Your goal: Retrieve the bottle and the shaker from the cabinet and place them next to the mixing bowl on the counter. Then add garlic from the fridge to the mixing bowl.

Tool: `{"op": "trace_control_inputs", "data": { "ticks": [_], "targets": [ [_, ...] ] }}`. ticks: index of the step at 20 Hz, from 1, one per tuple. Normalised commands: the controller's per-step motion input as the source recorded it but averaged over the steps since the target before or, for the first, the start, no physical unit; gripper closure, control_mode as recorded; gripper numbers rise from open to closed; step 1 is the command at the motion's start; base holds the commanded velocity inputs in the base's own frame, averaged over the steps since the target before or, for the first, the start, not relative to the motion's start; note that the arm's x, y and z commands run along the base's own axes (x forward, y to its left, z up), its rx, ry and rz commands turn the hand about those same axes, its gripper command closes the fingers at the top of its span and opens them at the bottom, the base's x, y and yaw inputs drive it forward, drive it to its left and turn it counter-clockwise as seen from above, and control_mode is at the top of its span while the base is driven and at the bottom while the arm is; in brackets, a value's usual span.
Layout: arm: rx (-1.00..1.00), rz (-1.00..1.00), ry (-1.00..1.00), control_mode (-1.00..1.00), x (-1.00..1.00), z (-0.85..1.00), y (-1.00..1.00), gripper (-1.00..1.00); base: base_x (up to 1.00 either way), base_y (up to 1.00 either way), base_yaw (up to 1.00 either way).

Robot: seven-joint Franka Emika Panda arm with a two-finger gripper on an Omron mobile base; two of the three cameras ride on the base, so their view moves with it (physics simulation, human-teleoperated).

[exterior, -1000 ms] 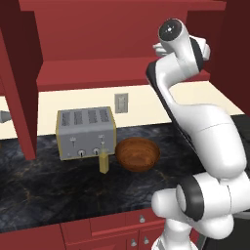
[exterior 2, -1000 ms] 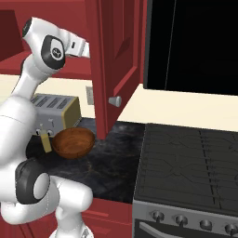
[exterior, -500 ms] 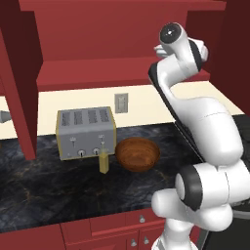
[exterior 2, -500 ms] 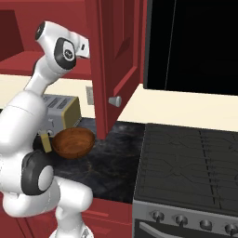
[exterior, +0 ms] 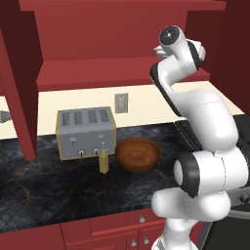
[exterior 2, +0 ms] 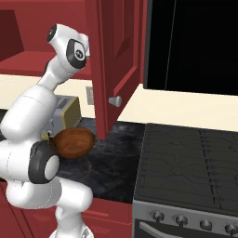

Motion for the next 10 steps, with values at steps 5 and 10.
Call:
{"op": "trace_control_inputs", "data": {
  "ticks": [5,10],
  "targets": [
    [0.0,0.0,0.0,-1.0,0.43,-0.05,-0.04,-1.0,0.0,0.0,0.0],
    [0.0,0.0,0.0,-1.0,0.35,0.0,-0.16,-1.0,0.0,0.0,0.0]
  ]
}}
